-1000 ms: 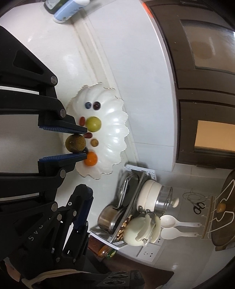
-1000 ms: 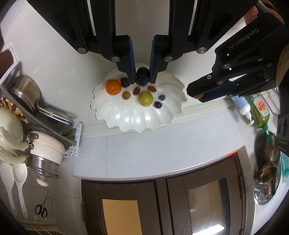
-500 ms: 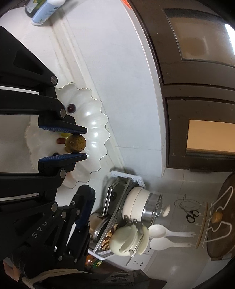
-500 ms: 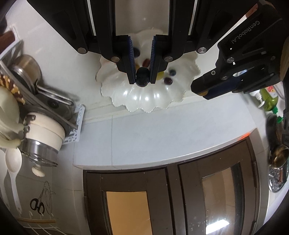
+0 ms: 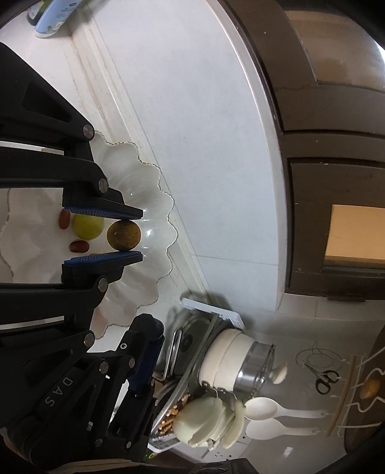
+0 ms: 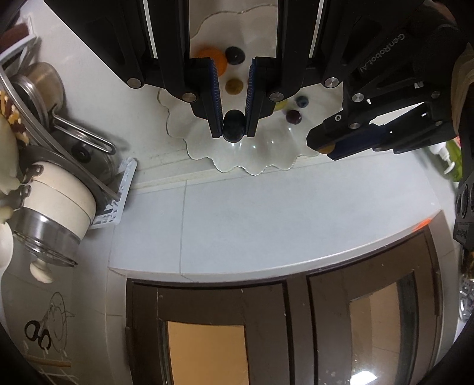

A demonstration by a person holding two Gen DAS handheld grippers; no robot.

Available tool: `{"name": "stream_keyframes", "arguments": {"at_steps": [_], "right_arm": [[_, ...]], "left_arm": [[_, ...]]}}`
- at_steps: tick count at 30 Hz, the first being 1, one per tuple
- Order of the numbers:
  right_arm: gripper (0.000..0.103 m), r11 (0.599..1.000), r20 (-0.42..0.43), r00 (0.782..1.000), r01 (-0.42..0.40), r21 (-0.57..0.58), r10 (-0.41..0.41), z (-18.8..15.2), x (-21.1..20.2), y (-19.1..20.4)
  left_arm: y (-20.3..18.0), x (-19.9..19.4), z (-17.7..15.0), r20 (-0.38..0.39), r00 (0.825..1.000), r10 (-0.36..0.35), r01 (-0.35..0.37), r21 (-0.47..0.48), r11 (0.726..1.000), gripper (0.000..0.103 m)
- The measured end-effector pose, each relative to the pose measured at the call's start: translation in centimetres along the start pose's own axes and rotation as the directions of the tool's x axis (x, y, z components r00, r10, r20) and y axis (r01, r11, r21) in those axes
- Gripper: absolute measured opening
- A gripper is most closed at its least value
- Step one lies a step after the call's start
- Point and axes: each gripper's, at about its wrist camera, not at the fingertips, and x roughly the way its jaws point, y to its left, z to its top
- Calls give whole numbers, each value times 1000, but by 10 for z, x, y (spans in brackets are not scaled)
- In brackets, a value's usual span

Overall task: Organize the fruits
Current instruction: 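Carry blueberry and yellow-brown fruit over the white bowl with both tools, then open left gripper releasing yellow-brown fruit while right gripper releases blueberry into bowl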

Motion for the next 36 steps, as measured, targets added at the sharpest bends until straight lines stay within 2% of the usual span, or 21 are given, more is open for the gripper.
{"name": "stream_keyframes", "arguments": {"at_steps": [12, 21, 32, 34, 36], "right_arm": [[17, 1000, -85, 996, 18, 12, -17, -2, 42, -16], [17, 1000, -153, 988, 23, 3, -22, -11, 68, -18], [17, 1000, -210, 978, 11, 27, -5, -18, 84, -24], [17, 999, -215, 977, 5, 38, 4, -18, 85, -25], [22, 999, -210, 978, 12, 42, -3, -18, 83, -26]], "left_arm": [[2, 44, -2, -76, 997, 21, -20, 4, 1000, 22], [9, 71, -14, -155, 987, 36, -37, -7, 999, 22], [8, 76, -19, -201, 978, 52, -52, 2, 999, 22], [7, 75, -19, -207, 977, 49, -50, 3, 999, 30], [6, 71, -20, -201, 978, 54, -53, 9, 999, 38]]}}
